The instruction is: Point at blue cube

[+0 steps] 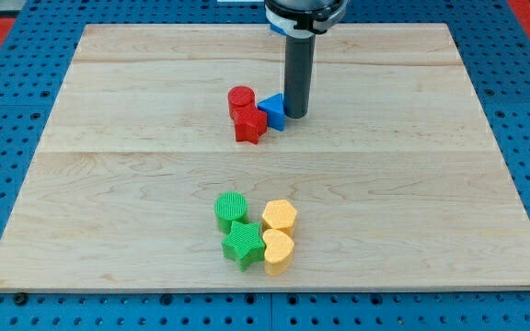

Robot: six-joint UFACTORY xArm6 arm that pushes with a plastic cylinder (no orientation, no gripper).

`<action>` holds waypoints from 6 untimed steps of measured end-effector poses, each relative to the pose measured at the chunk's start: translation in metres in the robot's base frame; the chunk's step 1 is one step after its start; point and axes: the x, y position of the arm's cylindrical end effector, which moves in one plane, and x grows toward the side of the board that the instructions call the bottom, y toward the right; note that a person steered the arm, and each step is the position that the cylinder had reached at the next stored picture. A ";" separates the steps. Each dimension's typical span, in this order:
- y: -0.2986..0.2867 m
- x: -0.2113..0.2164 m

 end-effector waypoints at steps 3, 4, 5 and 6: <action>0.018 -0.041; -0.001 -0.081; -0.052 -0.100; -0.111 -0.135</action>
